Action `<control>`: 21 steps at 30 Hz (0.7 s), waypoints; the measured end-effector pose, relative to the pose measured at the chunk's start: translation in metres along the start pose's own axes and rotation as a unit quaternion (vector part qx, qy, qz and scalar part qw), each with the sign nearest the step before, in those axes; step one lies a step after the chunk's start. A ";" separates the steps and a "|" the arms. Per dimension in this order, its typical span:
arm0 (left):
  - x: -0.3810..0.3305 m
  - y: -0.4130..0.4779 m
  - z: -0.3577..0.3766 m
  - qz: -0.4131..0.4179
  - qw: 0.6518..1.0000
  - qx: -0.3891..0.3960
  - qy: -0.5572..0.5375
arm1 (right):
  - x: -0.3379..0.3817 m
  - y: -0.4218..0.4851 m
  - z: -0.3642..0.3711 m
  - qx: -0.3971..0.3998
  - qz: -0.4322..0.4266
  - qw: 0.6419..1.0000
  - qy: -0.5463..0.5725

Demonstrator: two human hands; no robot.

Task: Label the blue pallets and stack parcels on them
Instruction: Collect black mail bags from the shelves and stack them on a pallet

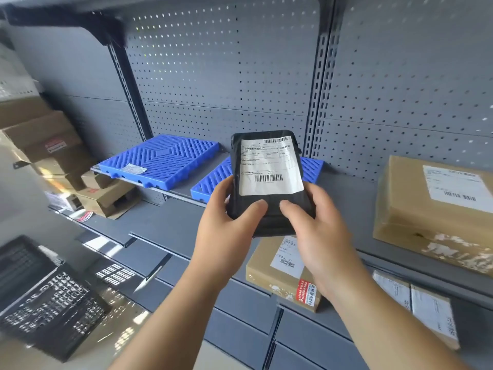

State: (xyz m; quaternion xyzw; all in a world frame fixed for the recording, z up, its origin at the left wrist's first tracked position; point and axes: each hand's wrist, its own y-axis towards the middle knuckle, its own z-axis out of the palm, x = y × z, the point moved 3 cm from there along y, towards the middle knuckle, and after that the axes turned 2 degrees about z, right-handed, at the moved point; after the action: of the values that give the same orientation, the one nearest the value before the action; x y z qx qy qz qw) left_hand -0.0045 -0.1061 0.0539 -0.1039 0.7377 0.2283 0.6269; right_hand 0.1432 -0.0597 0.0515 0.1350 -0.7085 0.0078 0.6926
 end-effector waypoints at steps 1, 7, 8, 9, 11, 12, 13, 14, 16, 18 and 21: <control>0.002 0.006 -0.005 -0.003 1.000 -0.005 0.001 | -0.001 0.005 0.007 0.005 0.001 1.000 0.002; 0.010 0.047 -0.012 -0.017 0.999 -0.025 0.010 | -0.007 0.047 0.027 0.025 0.016 0.999 0.022; 0.011 0.054 -0.011 -0.020 0.999 -0.026 0.009 | -0.008 0.055 0.028 0.029 0.019 0.999 0.024; 0.011 0.061 -0.011 -0.024 0.999 -0.026 0.007 | -0.008 0.062 0.029 0.032 0.021 0.999 0.023; 0.013 0.077 -0.011 -0.028 0.999 -0.030 0.004 | -0.008 0.078 0.032 0.029 0.023 0.999 0.019; 0.016 0.084 -0.011 -0.030 0.999 -0.033 0.005 | -0.009 0.085 0.035 0.027 0.025 0.999 0.019; 0.018 0.092 -0.012 -0.031 0.999 -0.034 0.006 | -0.009 0.092 0.038 0.025 0.028 0.999 0.018; 0.020 0.099 -0.012 -0.034 0.999 -0.033 0.007 | -0.011 0.097 0.041 0.024 0.033 0.999 0.015; 0.024 0.112 -0.011 -0.040 0.999 -0.029 0.011 | -0.015 0.107 0.045 0.025 0.053 0.998 0.014; 0.029 0.125 -0.010 -0.043 0.999 -0.016 0.015 | -0.021 0.117 0.046 0.016 0.059 0.998 0.010; 0.038 0.144 -0.011 -0.048 0.999 0.006 0.018 | -0.029 0.133 0.049 -0.002 0.056 0.998 -0.017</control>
State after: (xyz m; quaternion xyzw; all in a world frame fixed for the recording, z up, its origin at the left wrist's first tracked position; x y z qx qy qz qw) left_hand -0.0846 0.0202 0.0481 -0.1390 0.7447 0.1916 0.6240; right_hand 0.0687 0.0639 0.0443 0.0940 -0.7266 0.0425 0.6792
